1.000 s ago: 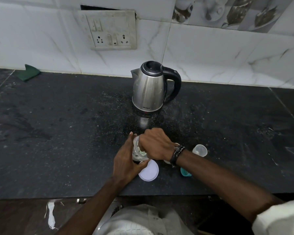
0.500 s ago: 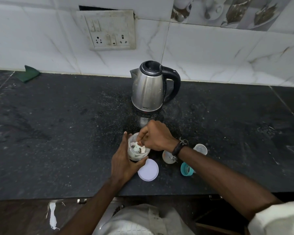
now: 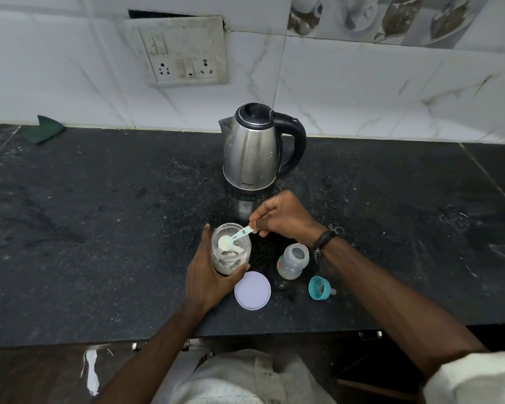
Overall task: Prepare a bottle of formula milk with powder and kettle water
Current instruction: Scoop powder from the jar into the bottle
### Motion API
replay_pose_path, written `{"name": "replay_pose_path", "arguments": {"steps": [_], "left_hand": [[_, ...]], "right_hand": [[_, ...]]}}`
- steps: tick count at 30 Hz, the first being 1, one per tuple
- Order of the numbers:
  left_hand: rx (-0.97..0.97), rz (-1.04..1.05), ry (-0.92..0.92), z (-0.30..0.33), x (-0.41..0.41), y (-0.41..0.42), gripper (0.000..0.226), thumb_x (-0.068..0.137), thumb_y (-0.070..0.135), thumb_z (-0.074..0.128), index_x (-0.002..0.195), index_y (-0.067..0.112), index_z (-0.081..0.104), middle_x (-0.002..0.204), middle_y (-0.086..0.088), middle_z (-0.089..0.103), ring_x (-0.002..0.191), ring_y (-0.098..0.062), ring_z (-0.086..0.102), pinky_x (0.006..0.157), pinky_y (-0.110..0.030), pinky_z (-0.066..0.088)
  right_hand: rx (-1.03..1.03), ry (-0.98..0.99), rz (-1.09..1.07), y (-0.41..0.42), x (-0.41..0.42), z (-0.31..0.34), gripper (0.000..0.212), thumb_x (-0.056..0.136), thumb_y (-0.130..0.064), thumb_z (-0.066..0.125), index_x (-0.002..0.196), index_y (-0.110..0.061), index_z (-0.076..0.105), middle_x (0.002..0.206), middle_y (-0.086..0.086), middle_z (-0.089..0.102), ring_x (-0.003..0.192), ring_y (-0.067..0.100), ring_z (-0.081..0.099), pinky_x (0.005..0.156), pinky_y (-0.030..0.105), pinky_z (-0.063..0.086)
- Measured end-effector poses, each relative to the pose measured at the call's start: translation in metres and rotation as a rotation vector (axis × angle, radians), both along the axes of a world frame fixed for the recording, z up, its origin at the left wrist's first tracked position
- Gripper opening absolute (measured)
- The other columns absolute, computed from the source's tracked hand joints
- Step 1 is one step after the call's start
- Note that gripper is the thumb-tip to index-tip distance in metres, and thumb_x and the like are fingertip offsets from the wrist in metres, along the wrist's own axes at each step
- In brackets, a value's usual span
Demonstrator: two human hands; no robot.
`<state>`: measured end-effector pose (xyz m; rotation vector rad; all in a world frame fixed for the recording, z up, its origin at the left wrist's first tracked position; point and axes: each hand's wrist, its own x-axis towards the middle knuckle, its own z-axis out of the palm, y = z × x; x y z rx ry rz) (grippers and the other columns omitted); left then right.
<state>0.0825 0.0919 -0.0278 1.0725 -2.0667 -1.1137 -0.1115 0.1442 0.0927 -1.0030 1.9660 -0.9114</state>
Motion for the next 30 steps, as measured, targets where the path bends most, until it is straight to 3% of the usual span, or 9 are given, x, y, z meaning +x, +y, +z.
{"name": "replay_pose_path", "arguments": {"steps": [5, 10, 14, 16, 22, 30], "left_hand": [[-0.001, -0.031, 0.018, 0.002, 0.002, 0.002, 0.135, 0.053, 0.070, 0.084, 0.158, 0.024, 0.012, 0.161, 0.006, 0.032, 0.144, -0.005, 0.034, 0.114, -0.027, 0.032], [-0.169, -0.039, 0.070, 0.011, -0.003, 0.005, 0.141, 0.057, 0.071, 0.079, 0.158, 0.022, -0.007, 0.167, 0.003, -0.009, 0.155, -0.019, -0.005, 0.124, -0.038, 0.008], [-0.423, -0.077, 0.148, 0.025, -0.015, 0.010, 0.133, 0.068, 0.061, 0.082, 0.152, -0.007, 0.006, 0.164, -0.025, -0.002, 0.152, -0.042, -0.004, 0.123, -0.055, 0.012], [-0.499, -0.111, 0.180, 0.031, -0.021, 0.014, 0.129, 0.068, 0.053, 0.088, 0.148, -0.011, 0.008, 0.160, -0.034, 0.002, 0.151, -0.048, -0.002, 0.122, -0.059, 0.013], [-0.484, -0.267, 0.266, 0.045, -0.043, 0.043, 0.120, 0.074, 0.040, 0.086, 0.152, -0.006, 0.007, 0.161, -0.030, 0.004, 0.152, -0.043, 0.000, 0.123, -0.052, 0.011], [-0.145, -0.322, 0.236, 0.041, -0.072, 0.078, 0.105, 0.085, 0.023, 0.077, 0.157, 0.010, 0.002, 0.167, -0.005, 0.000, 0.155, -0.020, -0.002, 0.124, -0.027, 0.005]], "right_hand": [[0.002, -0.043, -0.045, 0.005, -0.005, 0.006, 0.010, 0.079, 0.001, 0.078, 0.088, 0.003, 0.075, 0.078, 0.015, 0.076, 0.070, 0.025, 0.073, 0.070, 0.032, 0.062], [-0.008, -0.099, -0.119, 0.018, -0.010, 0.019, 0.013, 0.081, 0.004, 0.075, 0.092, 0.008, 0.073, 0.074, 0.014, 0.074, 0.051, 0.007, 0.067, 0.044, 0.010, 0.045], [-0.002, -0.121, -0.180, 0.035, -0.023, 0.026, 0.010, 0.080, -0.002, 0.077, 0.090, -0.001, 0.075, 0.080, 0.015, 0.077, 0.054, 0.008, 0.067, 0.045, 0.013, 0.042], [-0.004, -0.122, -0.218, 0.045, -0.029, 0.029, 0.009, 0.080, -0.005, 0.078, 0.089, -0.004, 0.075, 0.078, 0.012, 0.077, 0.056, 0.008, 0.068, 0.048, 0.014, 0.042], [-0.017, -0.137, -0.339, 0.085, -0.050, 0.037, 0.011, 0.080, -0.005, 0.078, 0.090, -0.004, 0.073, 0.076, 0.011, 0.077, 0.056, 0.010, 0.069, 0.045, 0.013, 0.043], [0.017, -0.147, -0.438, 0.121, -0.059, 0.032, 0.015, 0.077, 0.000, 0.079, 0.091, 0.005, 0.074, 0.073, 0.014, 0.076, 0.051, 0.010, 0.068, 0.043, 0.014, 0.046]]}}
